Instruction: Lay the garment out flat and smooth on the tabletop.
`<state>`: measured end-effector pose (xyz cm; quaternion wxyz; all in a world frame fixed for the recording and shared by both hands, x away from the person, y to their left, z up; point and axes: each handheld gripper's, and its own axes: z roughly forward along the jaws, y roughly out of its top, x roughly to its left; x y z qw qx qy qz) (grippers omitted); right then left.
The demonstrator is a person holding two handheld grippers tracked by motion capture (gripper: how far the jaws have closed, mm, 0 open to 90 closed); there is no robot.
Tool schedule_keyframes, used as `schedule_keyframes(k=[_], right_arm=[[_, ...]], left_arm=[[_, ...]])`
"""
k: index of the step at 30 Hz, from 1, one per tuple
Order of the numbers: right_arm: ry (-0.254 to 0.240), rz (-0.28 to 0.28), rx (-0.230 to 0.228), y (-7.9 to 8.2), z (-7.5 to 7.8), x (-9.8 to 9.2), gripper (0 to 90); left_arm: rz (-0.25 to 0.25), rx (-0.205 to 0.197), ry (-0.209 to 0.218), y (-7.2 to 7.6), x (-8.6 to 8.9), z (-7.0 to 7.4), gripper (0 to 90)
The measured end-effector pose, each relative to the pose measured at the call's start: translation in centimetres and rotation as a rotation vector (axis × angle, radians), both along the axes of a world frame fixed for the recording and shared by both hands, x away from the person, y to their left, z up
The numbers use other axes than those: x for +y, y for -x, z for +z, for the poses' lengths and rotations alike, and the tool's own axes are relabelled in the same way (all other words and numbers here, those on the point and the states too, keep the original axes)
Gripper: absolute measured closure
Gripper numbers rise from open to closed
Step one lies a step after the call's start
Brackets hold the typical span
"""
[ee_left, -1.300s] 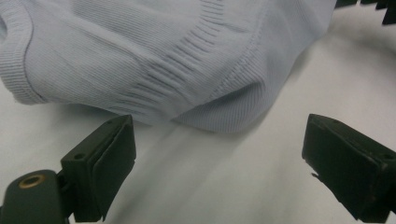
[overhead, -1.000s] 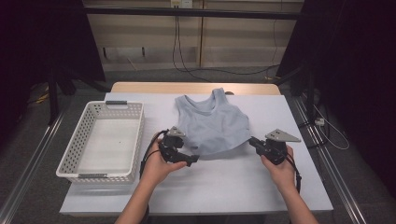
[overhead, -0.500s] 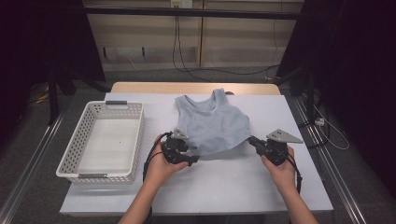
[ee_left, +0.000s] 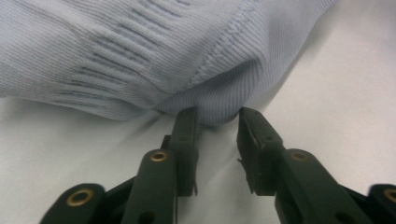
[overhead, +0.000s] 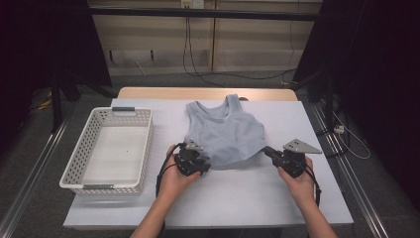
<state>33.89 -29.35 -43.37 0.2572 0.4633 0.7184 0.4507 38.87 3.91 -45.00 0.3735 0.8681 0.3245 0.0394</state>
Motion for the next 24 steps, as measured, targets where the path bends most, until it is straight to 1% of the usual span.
schedule_keyframes(k=[3, 5, 6, 7, 9, 13, 14, 15, 16, 18, 19, 20, 21, 22, 24], right_arm=[[0.002, 0.0, 0.003, 0.0, -0.1, 0.0, 89.8], [0.005, 0.001, 0.003, 0.1, -0.1, 0.1, 89.8], [0.007, 0.002, 0.003, 0.1, -0.1, 0.1, 89.8], [0.012, 0.004, 0.003, 0.1, -0.1, 0.2, 89.8], [0.013, 0.005, 0.007, 0.1, -0.2, 0.2, 89.8], [0.015, 0.005, 0.009, 0.1, -0.2, 0.2, 89.9], [0.015, 0.004, 0.008, 0.1, -0.2, 0.2, 89.9], [0.016, 0.003, 0.009, 0.1, -0.2, 0.2, 89.8], [0.015, 0.002, 0.011, 0.1, -0.2, 0.1, 89.8], [0.015, 0.001, 0.009, 0.2, -0.2, 0.1, 89.8], [0.017, 0.002, 0.011, 0.2, -0.2, 0.0, 89.8], [0.02, 0.003, 0.01, 0.2, -0.3, 0.0, 89.8], [0.02, 0.003, 0.013, 0.2, -0.3, 0.0, 89.6], [0.02, 0.003, 0.016, 0.1, -0.3, 0.0, 89.1], [0.034, 0.002, 0.024, 0.1, -0.4, 0.0, 87.0]], left_arm=[[0.007, 0.01, 0.007, 0.0, -0.1, 0.0, 76.3], [0.009, 0.004, 0.005, 0.0, -0.1, -0.1, 79.1], [0.009, 0.004, 0.005, 0.0, -0.1, -0.1, 82.0], [0.011, 0.008, 0.003, 0.0, 0.0, -0.1, 83.9], [0.016, 0.02, 0.015, 0.0, 0.0, -0.2, 86.4], [0.025, 0.035, 0.018, 0.0, 0.0, -0.1, 88.1], [0.027, 0.038, 0.023, 0.0, 0.0, 0.0, 88.2], [0.033, 0.037, 0.037, -0.1, 0.2, 0.3, 88.3], [0.033, 0.037, 0.037, -0.1, 0.2, 0.3, 88.3], [0.049, 0.029, 0.06, -0.3, 0.8, 0.8, 88.5], [0.049, 0.029, 0.06, -0.3, 0.8, 0.8, 88.5], [0.056, 0.025, 0.071, -0.3, 1.1, 1.1, 88.6], [0.056, 0.025, 0.071, -0.3, 1.1, 1.1, 88.6], [0.061, 0.021, 0.081, -0.3, 1.3, 1.3, 88.6], [0.077, 0.01, 0.101, -0.2, 1.7, 1.9, 88.6]])
